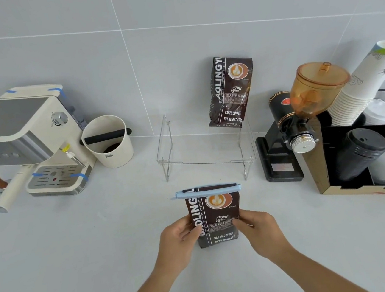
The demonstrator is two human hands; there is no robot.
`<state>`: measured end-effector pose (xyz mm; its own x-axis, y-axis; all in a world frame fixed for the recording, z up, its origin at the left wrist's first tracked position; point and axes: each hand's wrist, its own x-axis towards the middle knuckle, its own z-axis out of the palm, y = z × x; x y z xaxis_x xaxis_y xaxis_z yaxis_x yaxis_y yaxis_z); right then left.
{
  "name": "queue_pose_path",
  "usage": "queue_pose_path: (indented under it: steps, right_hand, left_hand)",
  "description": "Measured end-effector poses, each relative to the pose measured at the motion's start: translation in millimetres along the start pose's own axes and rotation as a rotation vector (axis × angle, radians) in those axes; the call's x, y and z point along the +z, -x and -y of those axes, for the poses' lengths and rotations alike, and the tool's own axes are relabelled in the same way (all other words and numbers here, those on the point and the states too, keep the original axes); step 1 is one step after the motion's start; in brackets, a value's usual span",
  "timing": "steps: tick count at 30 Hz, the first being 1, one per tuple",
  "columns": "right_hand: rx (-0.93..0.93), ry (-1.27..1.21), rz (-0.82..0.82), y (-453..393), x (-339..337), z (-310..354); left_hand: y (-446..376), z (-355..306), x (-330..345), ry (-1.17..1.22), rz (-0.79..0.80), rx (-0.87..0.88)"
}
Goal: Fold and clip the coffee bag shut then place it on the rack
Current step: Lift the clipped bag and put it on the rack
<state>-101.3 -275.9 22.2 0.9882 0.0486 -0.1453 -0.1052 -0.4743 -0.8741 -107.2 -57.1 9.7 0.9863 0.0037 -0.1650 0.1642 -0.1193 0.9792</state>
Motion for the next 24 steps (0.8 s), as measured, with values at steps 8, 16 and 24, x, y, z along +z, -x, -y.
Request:
queue_pose_path:
  steps: [8,16,24]
  right_hand:
    - [-0.114,-0.071,-0.074,-17,-21,59]
    - [-0.263,-0.082,-0.085,-47,-54,132]
    - [-0.382,-0.097,-0.183,-82,-69,184]
  left_hand:
    - [-14,-51,-14,0.087,-0.063,0.116]
    - [-39,-126,-34,0.076,-0.12,0.33]
    - [-80,-188,-52,0.034,-0.109,0.472]
